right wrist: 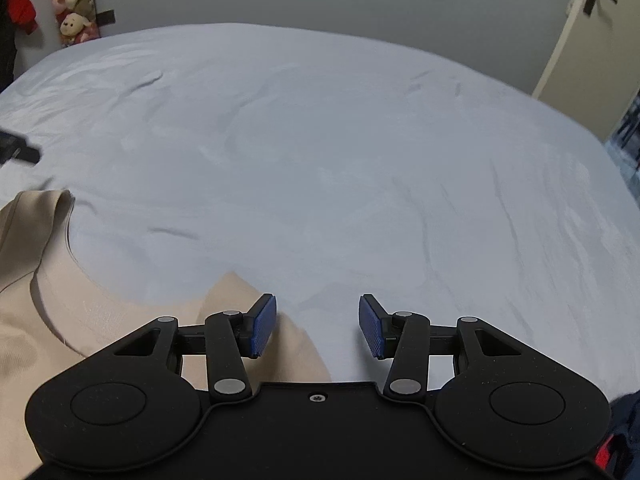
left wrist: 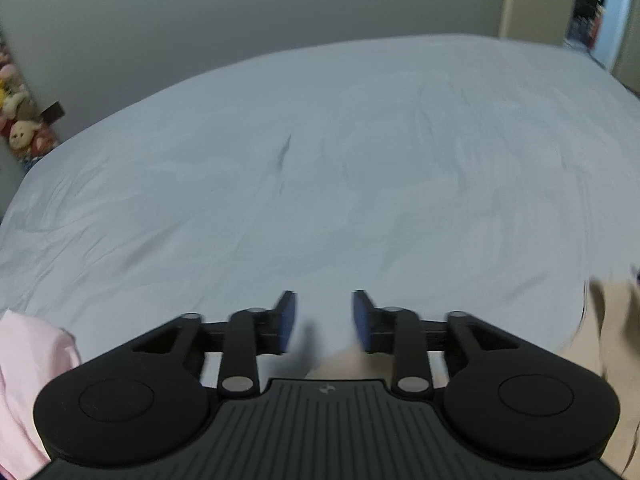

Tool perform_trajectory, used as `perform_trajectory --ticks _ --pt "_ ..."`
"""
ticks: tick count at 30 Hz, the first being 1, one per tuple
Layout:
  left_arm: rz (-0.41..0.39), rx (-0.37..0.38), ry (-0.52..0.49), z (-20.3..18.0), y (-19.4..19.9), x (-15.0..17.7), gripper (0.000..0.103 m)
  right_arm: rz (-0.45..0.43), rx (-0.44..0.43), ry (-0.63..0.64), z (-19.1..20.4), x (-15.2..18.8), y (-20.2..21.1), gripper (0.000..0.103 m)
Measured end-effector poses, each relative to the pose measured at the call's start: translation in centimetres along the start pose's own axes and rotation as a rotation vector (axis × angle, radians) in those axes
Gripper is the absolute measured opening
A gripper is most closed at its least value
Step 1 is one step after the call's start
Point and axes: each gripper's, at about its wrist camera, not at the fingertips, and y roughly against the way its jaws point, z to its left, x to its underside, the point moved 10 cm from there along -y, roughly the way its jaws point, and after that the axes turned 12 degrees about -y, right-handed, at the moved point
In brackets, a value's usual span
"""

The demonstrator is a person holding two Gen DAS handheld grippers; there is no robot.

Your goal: Fold clothes

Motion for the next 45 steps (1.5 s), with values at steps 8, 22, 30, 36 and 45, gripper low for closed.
perform_trajectory --ticks 8,22,30,36,45 --pt "0.026 0.12 0.002 1.8 -0.7 5.3 0.046 0.123 -0.147 -0.07 -0.4 2.8 -1.1 0.044" --pt "-0.032 0.104 0.028 1.1 -1.7 4.2 0.009 0.012 -0.015 0.017 0.9 1.0 -1.5 0.003" --pt "0.015 0.037 0.015 0.8 -1.7 3.4 0.01 0.024 0.098 0.025 1.3 0.2 -4.4 0.004" --pt "-0.006 -0.017 0.057 2.4 1.1 4.0 0.047 -0.001 0.101 -0.041 0.1 0.2 -2.9 0.036" --pt "-0.111 -0.063 0.037 4.0 11.5 6.5 0.053 0.005 0.069 -0.059 -2.5 2.1 5.5 0.042"
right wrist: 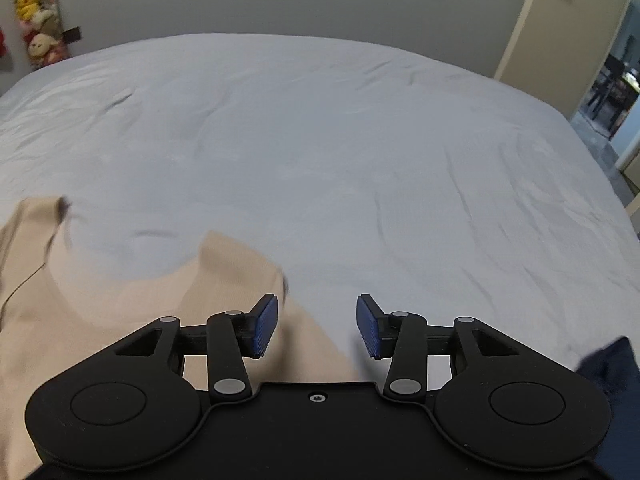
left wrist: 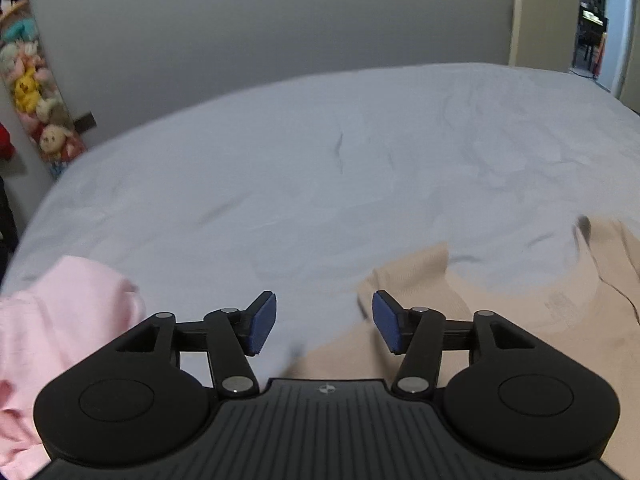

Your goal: Fold clothes

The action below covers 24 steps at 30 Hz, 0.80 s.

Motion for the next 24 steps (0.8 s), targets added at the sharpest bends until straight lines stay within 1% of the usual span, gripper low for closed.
perform_trajectory --ticks 1,3,5,6,8,9,11,12,13,15,16,18,20,21,22,24 --pt "-0.001 0.008 -0.007 0.0 1.4 0.7 0.054 0.008 -0.005 0.007 -0.2 0.6 1.0 0.042" --pt "0.001 0.022 -0.014 0.1 2.8 1.5 0.055 0.026 -0.019 0.017 -0.7 1.8 2.8 0.042" --pt "0.003 0.032 -0.022 0.1 5.6 3.5 0.056 0.041 -0.031 0.03 -0.9 3.3 4.6 0.042" --pt "0.006 0.036 -0.021 -0.1 5.9 4.0 0.056 0.046 -0.037 0.04 -0.9 4.2 5.7 0.042" --pt "0.011 0.057 -0.029 -0.7 8.1 6.2 0.056 0.051 -0.049 0.07 -0.8 6.4 8.1 0.042" --pt "0.013 0.063 -0.035 -1.0 8.0 6.6 0.056 0.057 -0.056 0.082 -0.8 7.2 8.7 0.042" --pt "0.019 0.095 -0.078 -2.4 10.2 9.0 0.056 0.081 -0.078 0.123 -0.6 9.8 10.8 0.042" --pt "0.021 0.107 -0.096 -2.9 10.7 9.7 0.056 0.087 -0.083 0.138 -0.6 10.6 11.4 0.042" --pt "0.024 0.119 -0.116 -3.4 11.3 10.4 0.056 0.102 -0.091 0.167 -0.4 12.1 12.4 0.042" --pt "0.029 0.155 -0.164 -5.0 13.3 12.4 0.056 0.119 -0.101 0.204 -0.2 13.9 13.6 0.042" --pt "0.031 0.166 -0.184 -5.6 14.0 13.0 0.056 0.133 -0.111 0.234 0.1 15.6 14.4 0.042" --pt "0.035 0.181 -0.217 -6.4 15.2 14.1 0.056 0.152 -0.128 0.274 0.5 17.9 15.4 0.042" --pt "0.042 0.197 -0.282 -7.7 17.1 15.9 0.056 0.171 -0.149 0.307 0.8 20.4 16.4 0.042" --pt "0.046 0.201 -0.301 -8.1 17.5 16.4 0.056 0.179 -0.161 0.321 0.9 21.5 16.9 0.042" --pt "0.055 0.207 -0.342 -9.1 18.1 17.4 0.056 0.187 -0.176 0.338 1.4 22.8 17.3 0.041" --pt "0.063 0.209 -0.377 -10.1 18.4 18.4 0.056 0.198 -0.2 0.366 2.2 25.0 17.7 0.041"
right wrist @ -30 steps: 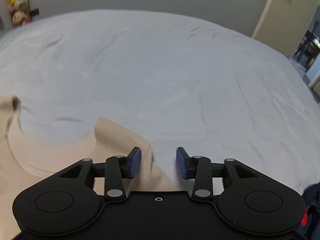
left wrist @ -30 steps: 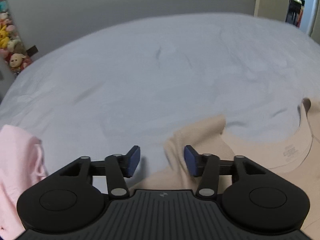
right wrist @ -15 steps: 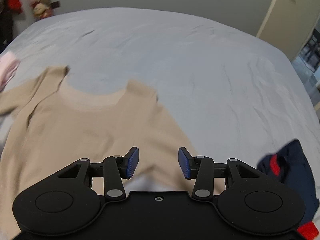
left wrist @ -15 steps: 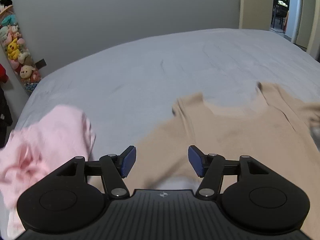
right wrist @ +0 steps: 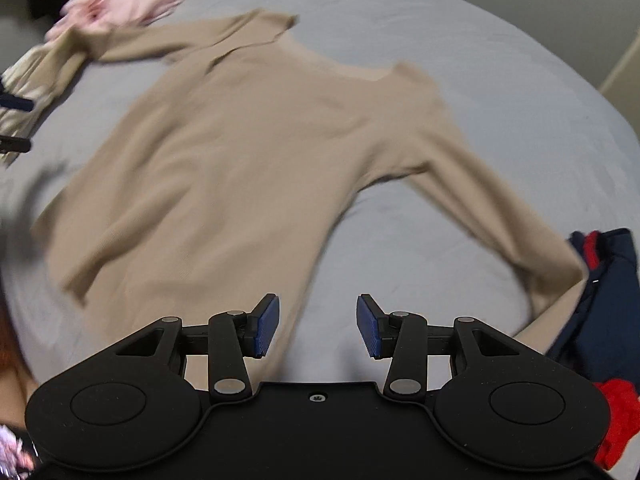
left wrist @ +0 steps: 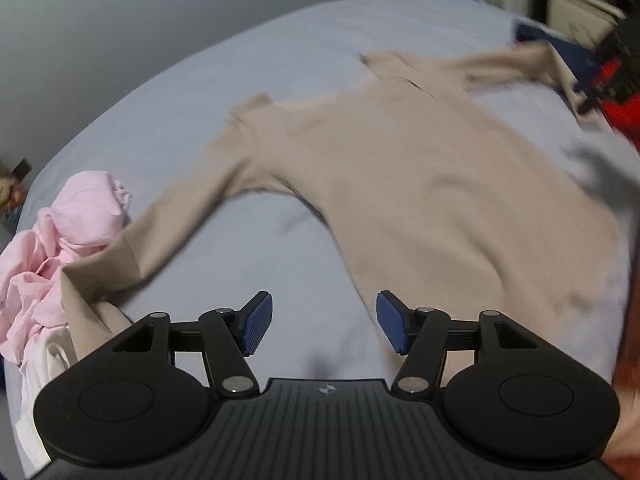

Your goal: Fold clothes

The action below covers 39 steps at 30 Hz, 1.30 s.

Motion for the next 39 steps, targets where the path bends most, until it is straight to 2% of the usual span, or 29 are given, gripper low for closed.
perform_trajectory --ticks 7,11,13,17,24,26,30,32,39 --pt "0.059 0.006 -0.199 -5.7 -0.5 2.1 0.056 0.066 -0.047 0.121 3.8 4.8 -0.6 0.041" --pt "0.094 0.01 -0.278 -7.1 -1.4 2.9 0.056 0.126 -0.047 0.194 4.7 7.0 -1.8 0.041" --pt "0.118 0.034 -0.329 -7.9 -2.1 3.4 0.056 0.152 -0.058 0.201 4.7 8.0 -1.9 0.041" --pt "0.145 0.053 -0.356 -8.2 -2.7 4.1 0.054 0.192 -0.055 0.235 4.9 9.5 -2.7 0.04" --pt "0.176 0.019 -0.44 -9.2 -3.8 5.2 0.053 0.217 -0.006 0.333 5.6 11.4 -3.7 0.04" --pt "0.183 0.008 -0.456 -9.3 -4.0 5.4 0.049 0.214 0.003 0.349 5.7 11.6 -3.8 0.035" --pt "0.189 -0.001 -0.466 -9.3 -4.3 5.5 0.048 0.206 0.021 0.371 5.5 11.8 -3.8 0.03" --pt "0.189 -0.004 -0.466 -9.3 -4.4 5.4 0.044 0.205 0.026 0.379 5.5 11.8 -3.8 0.02" --pt "0.184 -0.003 -0.464 -9.5 -4.9 5.2 0.034 0.186 0.046 0.412 5.8 12.0 -4.1 0.006"
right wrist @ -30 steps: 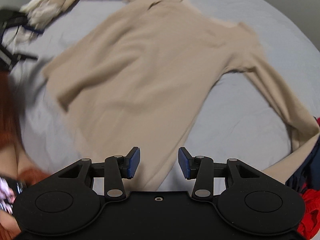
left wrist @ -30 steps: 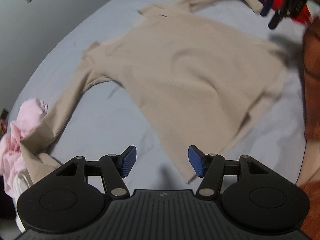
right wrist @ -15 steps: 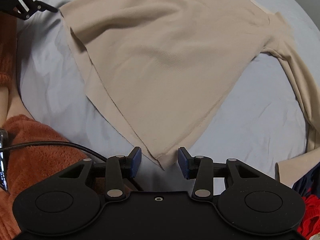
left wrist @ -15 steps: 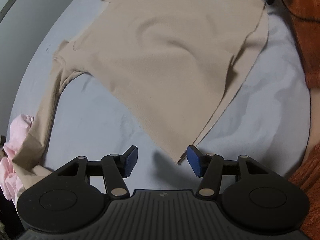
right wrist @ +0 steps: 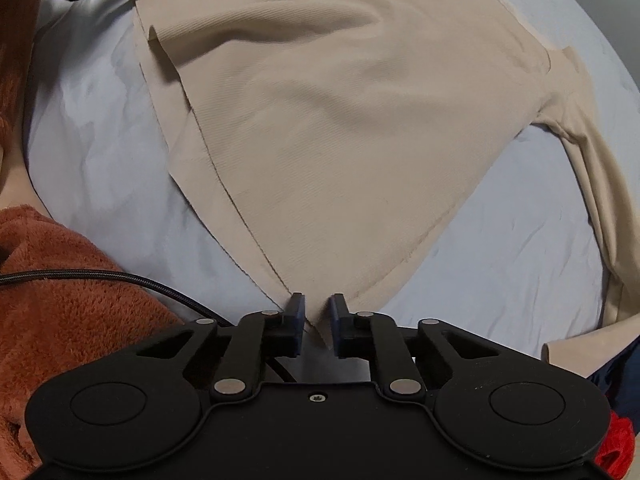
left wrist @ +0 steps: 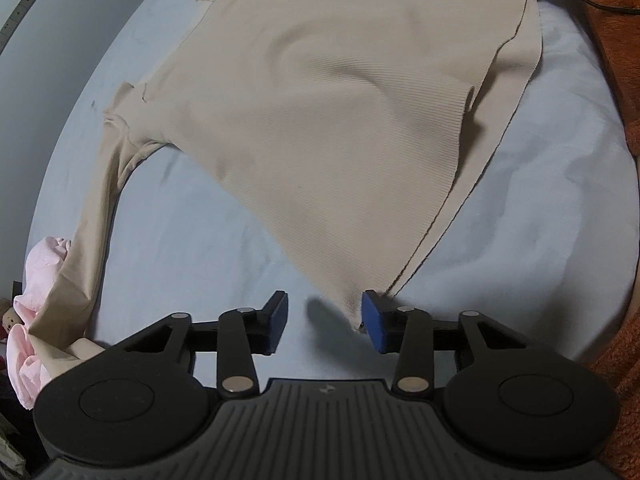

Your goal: Fold clothes

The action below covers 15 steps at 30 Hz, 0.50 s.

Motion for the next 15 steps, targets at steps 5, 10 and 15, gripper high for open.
perform_trajectory --ticks 5,10,15 --pt "-0.004 -0.007 0.049 1.1 -0.1 0.2 0.032 -0.024 0.032 -0.055 -2.3 -0.5 0.6 0.005" --pt "0.009 -0.023 0.062 1.8 0.1 0.5 0.032 -0.047 0.048 -0.15 -5.1 -1.4 2.0 0.006" --pt "-0.036 -0.001 0.045 1.6 0.4 -0.2 0.032 -0.03 -0.025 -0.135 -5.2 -1.4 2.9 0.013"
